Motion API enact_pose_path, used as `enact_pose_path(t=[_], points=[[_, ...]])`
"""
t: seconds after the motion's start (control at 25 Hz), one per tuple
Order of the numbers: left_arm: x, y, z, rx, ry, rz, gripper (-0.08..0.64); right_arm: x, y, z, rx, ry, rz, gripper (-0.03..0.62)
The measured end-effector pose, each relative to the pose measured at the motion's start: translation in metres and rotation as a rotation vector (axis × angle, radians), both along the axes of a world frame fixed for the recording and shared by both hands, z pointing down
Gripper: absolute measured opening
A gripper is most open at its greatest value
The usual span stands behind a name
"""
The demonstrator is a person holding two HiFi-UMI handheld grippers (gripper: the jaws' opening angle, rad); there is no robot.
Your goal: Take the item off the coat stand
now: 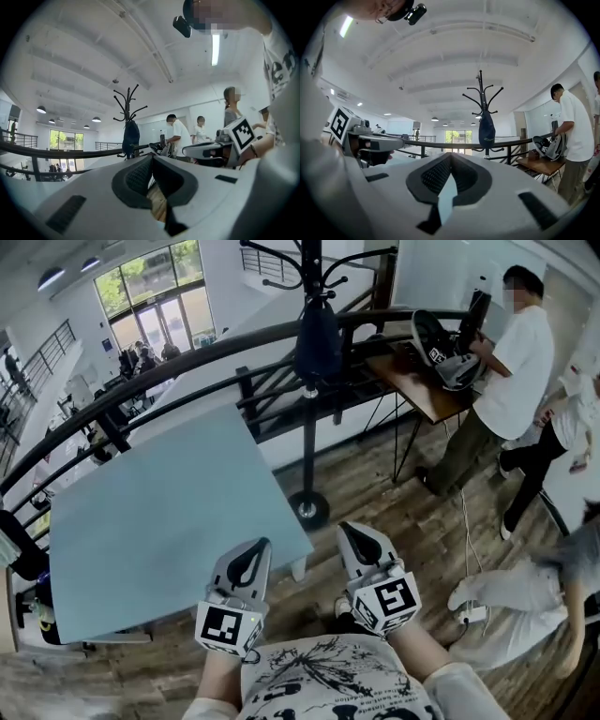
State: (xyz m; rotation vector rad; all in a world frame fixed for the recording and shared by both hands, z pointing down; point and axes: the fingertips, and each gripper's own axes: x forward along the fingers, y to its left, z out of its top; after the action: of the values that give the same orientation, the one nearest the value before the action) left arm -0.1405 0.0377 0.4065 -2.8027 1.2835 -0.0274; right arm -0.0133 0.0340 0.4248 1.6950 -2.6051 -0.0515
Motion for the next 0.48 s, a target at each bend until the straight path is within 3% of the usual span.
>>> enact_pose_path(t=[0.28, 0.48], points=[[0.112, -0.099, -0.014, 0.009, -0.006, -0.082, 0.005, 0.116, -0.113, -0.012, -0.003, 0.009, -0.073, -0.006], [0.157, -0.139, -0.023, 0.028, -0.001, -0.136, 0.005, 0.159, -0.162, -0.021, 0.007, 0.034, -0.114, -0.006]])
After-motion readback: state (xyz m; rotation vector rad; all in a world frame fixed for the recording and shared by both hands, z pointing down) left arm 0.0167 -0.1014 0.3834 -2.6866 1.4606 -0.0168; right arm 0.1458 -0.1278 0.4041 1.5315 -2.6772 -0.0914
